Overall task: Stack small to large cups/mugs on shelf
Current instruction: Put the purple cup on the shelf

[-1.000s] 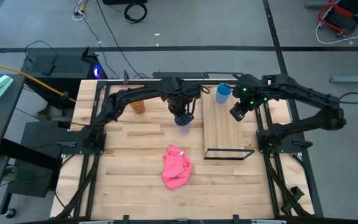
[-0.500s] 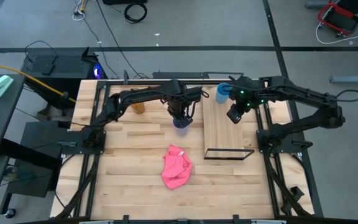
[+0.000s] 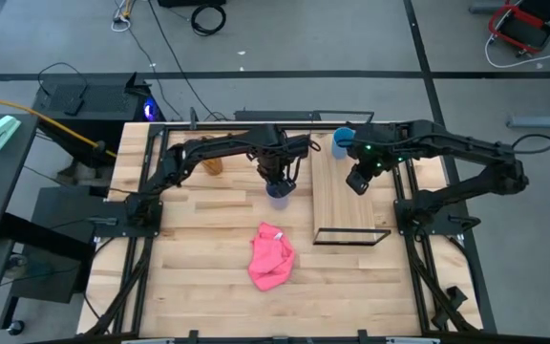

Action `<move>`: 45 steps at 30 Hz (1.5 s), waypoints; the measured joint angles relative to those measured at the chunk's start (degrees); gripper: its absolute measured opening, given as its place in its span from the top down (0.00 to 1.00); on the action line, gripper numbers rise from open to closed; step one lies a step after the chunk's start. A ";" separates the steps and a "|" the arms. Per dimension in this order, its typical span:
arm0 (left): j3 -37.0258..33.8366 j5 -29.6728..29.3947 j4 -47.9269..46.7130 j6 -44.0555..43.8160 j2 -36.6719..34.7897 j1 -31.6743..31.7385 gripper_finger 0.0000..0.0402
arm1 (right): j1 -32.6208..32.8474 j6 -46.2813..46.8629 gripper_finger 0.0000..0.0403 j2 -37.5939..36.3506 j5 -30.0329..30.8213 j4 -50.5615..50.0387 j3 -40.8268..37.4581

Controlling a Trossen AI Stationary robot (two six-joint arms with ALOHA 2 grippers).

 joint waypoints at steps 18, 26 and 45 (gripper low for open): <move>0.00 1.83 5.28 -1.08 0.00 -0.46 0.82 | 0.00 1.05 0.78 4.89 -0.05 4.37 0.00; 0.00 2.77 7.22 -1.10 -0.02 -0.51 0.83 | 0.21 1.34 0.78 8.42 -1.08 6.13 0.00; 8.41 1.66 -8.94 -1.14 -5.91 -0.70 0.84 | 0.24 2.95 0.78 8.40 -3.91 14.31 0.00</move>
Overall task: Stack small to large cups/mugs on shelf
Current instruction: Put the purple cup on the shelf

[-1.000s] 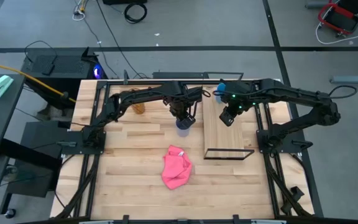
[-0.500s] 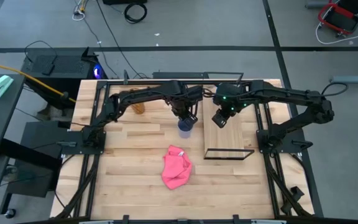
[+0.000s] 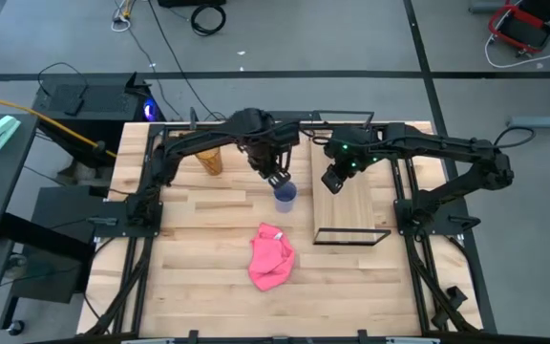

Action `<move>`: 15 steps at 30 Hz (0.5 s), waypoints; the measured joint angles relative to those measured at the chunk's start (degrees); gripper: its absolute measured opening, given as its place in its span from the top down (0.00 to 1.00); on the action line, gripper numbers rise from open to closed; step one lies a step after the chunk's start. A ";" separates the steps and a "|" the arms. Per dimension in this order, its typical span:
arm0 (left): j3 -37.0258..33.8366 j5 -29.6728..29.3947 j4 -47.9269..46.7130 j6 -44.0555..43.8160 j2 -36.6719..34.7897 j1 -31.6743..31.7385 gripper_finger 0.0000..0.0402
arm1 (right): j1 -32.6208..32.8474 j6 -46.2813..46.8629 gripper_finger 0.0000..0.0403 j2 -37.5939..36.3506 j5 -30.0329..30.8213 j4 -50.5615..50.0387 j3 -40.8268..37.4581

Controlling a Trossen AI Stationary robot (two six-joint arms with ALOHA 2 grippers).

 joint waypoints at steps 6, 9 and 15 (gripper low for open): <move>0.02 -3.25 0.66 -1.52 -5.81 -2.61 0.84 | 0.02 -0.45 0.78 0.22 -0.43 1.99 0.02; -0.92 -5.01 0.49 -4.16 -9.08 -4.24 0.86 | 0.02 -0.59 0.78 0.22 -0.83 3.71 0.02; -0.90 -5.58 0.61 -9.69 -13.73 -9.64 0.88 | 0.02 -0.61 0.78 -0.02 -0.84 8.04 0.02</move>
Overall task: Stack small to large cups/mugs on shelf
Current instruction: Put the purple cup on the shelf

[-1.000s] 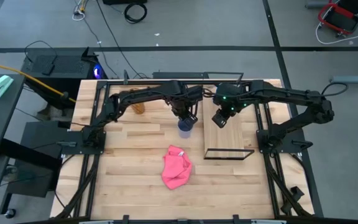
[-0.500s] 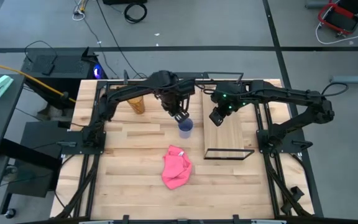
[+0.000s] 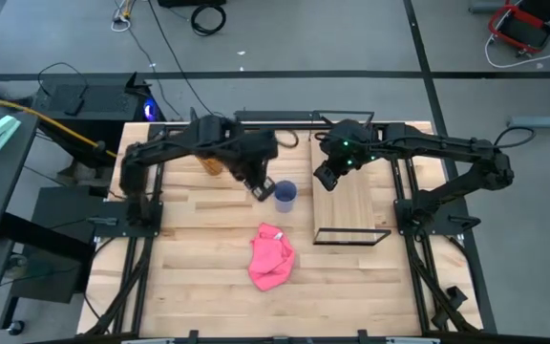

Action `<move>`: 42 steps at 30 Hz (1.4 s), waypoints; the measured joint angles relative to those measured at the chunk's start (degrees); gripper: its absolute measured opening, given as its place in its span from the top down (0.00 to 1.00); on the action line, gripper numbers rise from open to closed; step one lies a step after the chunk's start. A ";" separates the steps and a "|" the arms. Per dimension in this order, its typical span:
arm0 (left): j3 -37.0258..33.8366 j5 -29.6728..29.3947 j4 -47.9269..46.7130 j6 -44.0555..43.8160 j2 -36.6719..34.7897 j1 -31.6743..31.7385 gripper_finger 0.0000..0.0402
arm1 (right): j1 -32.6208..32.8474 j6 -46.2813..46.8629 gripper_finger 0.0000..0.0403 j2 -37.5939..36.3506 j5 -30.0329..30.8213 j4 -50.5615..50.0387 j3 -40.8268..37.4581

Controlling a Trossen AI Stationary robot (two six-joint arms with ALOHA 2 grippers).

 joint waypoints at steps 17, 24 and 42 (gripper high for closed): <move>-0.02 -11.62 0.02 -35.62 2.02 -32.53 0.96 | -1.59 -5.60 0.78 1.14 -3.75 5.65 0.04; -0.02 -12.84 0.02 -44.62 8.51 -38.21 0.97 | -2.84 -7.43 0.78 8.11 -5.19 4.97 0.04; -0.03 -8.51 0.05 -44.23 19.33 -37.42 0.92 | -3.03 -10.49 0.65 19.91 -4.10 2.54 4.60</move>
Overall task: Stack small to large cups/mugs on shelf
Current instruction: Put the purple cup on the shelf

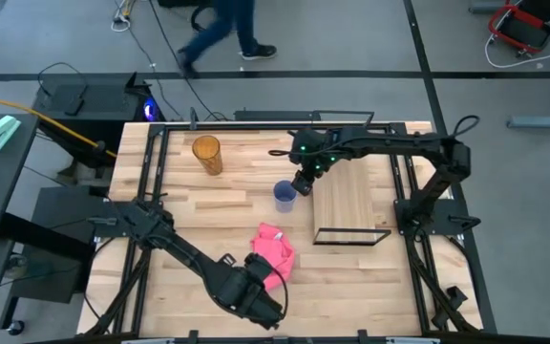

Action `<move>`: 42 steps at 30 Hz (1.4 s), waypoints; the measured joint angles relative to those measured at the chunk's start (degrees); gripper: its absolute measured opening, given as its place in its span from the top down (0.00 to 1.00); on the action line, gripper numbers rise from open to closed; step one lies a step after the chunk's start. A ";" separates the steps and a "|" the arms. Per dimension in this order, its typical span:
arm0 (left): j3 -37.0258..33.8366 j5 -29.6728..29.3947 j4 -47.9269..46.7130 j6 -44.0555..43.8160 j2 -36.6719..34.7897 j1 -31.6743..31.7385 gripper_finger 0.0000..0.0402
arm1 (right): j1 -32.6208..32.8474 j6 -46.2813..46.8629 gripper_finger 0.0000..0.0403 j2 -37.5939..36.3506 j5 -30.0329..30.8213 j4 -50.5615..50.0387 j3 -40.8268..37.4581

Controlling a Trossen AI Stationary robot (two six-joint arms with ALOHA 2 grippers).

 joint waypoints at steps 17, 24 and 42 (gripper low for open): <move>-0.01 -0.42 -0.05 1.27 -0.02 0.99 0.91 | 2.02 0.42 0.63 2.64 1.54 2.51 0.19; 0.00 -0.42 -0.05 1.40 -0.02 1.10 0.91 | 2.25 0.44 0.63 4.56 3.47 2.57 0.17; -0.01 -0.44 -0.05 1.55 -0.02 1.34 0.94 | 2.55 0.66 0.82 5.63 3.93 3.08 0.10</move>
